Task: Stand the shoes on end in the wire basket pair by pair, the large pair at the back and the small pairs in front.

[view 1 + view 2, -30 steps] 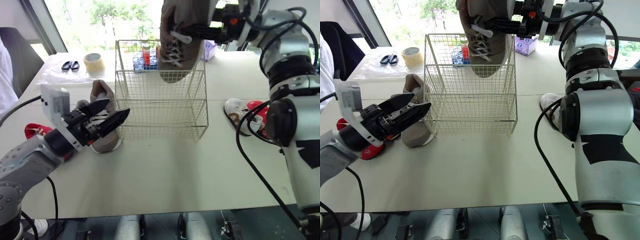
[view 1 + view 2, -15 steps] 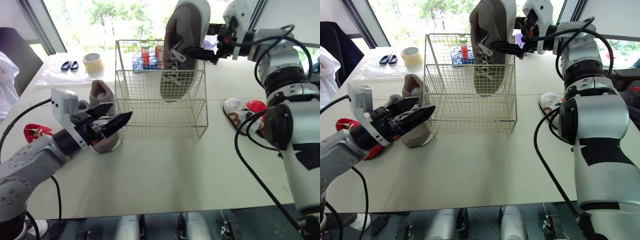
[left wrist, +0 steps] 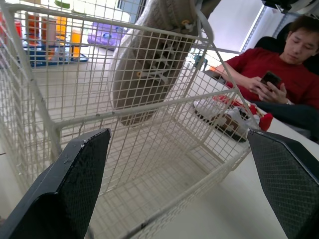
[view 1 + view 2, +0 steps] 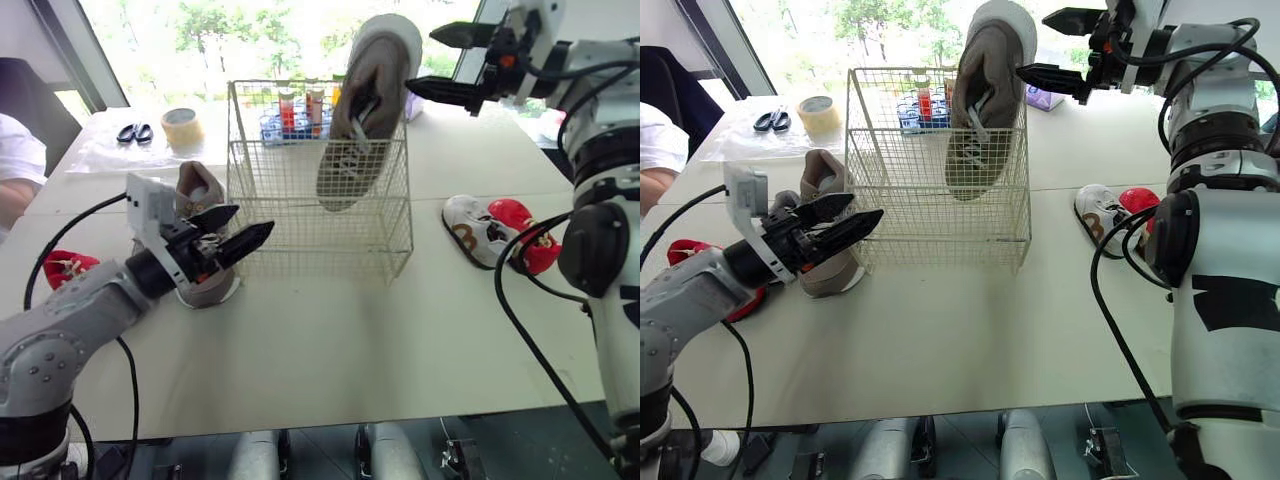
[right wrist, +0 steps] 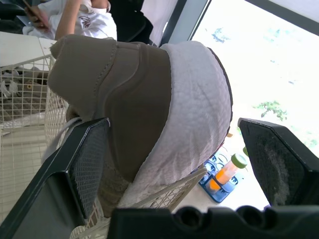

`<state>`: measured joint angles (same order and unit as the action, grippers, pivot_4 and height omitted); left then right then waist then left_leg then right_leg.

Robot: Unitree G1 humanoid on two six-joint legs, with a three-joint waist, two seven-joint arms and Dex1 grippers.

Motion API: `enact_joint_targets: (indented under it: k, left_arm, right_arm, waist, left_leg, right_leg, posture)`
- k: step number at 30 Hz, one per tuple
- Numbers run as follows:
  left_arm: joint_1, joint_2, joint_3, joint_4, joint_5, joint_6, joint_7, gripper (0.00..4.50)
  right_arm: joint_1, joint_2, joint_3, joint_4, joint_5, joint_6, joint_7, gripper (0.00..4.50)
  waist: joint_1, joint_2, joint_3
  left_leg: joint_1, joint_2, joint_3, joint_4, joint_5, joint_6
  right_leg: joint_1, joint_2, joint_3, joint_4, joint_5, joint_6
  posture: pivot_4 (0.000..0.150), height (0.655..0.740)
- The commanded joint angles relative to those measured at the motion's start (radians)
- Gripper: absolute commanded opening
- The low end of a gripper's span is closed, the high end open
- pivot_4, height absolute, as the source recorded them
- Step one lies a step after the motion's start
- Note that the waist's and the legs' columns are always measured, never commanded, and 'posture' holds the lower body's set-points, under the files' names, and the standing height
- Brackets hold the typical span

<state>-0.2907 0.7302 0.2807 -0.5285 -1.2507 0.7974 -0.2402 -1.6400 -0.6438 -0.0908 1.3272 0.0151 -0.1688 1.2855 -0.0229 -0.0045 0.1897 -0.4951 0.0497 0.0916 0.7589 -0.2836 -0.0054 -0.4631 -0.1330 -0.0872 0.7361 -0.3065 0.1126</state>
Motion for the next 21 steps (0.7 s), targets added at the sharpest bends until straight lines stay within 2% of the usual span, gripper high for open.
enact_joint_targets:
  k: [1,6,10,13,15,18,19,21]
  left_arm:
    - [-0.004,0.000,0.016,-0.009,0.018,-0.014,-0.014,4.50]
    - [-0.011,0.024,0.075,-0.014,-0.010,-0.003,0.013,4.50]
    - [-0.086,0.125,0.141,0.061,-0.013,0.049,0.099,4.50]
    - [-0.212,0.205,0.179,0.229,-0.019,0.081,0.102,4.50]
    - [-0.296,0.264,0.136,0.351,0.071,0.101,0.077,4.50]
    - [-0.483,0.332,-0.037,0.585,0.258,0.145,-0.001,4.50]
    - [-0.579,0.338,-0.136,0.695,0.334,0.193,-0.052,4.50]
    - [-0.716,0.326,-0.273,0.855,0.460,0.216,-0.160,4.50]
  right_arm:
    - [-0.010,-0.031,-0.013,-0.029,-0.005,-0.011,-0.041,4.44]
    - [-0.007,-0.108,-0.032,-0.047,0.003,0.003,-0.056,4.44]
    - [0.049,-0.222,-0.035,-0.166,0.033,0.082,0.061,4.44]
    - [0.198,-0.290,-0.051,-0.483,0.137,0.339,0.182,4.44]
    - [0.337,-0.318,-0.066,-0.790,0.250,0.573,0.205,4.44]
    - [0.516,-0.351,-0.101,-1.229,0.470,0.902,0.188,4.44]
    - [0.573,-0.351,-0.114,-1.364,0.553,0.990,0.170,4.44]
    - [0.648,-0.339,-0.132,-1.537,0.660,1.094,0.124,4.44]
  waist:
    - [0.002,0.000,0.000]
    - [0.011,0.000,0.000]
    - [0.013,0.000,0.000]
    - [0.009,0.000,0.000]
    - [0.006,0.000,0.000]
    - [0.004,0.001,-0.001]
    - [0.009,0.002,-0.001]
    - [0.012,0.001,-0.001]
  left_leg:
    - [0.000,0.000,0.000,0.000,0.000,0.000]
    - [-0.001,0.000,-0.001,0.001,0.000,0.000]
    - [-0.001,0.000,-0.001,0.002,0.000,0.000]
    - [0.000,0.000,-0.003,0.002,0.000,0.000]
    - [0.000,0.000,-0.003,0.001,0.000,0.000]
    - [0.004,0.000,-0.002,-0.003,0.000,0.000]
    - [0.006,0.000,0.001,-0.004,0.001,-0.001]
    - [0.007,0.000,0.000,-0.005,0.001,-0.002]
  right_leg:
    - [0.000,0.000,0.000,0.000,0.000,0.000]
    - [0.001,0.000,0.000,-0.001,0.000,0.000]
    - [0.001,0.000,0.000,-0.001,0.000,0.000]
    - [0.002,0.000,-0.001,-0.001,0.000,0.000]
    - [0.002,0.000,-0.001,-0.001,0.000,0.000]
    - [0.003,0.000,-0.001,0.000,0.000,0.000]
    - [0.003,0.000,0.000,0.000,0.000,0.000]
    - [0.004,0.001,-0.002,0.000,-0.001,-0.001]
  posture:
    - [0.150,0.6675]
    - [0.150,0.6675]
    - [0.150,0.6675]
    - [0.150,0.6675]
    - [0.150,0.6675]
    - [0.150,0.6675]
    - [0.150,0.6675]
    - [0.150,0.6675]
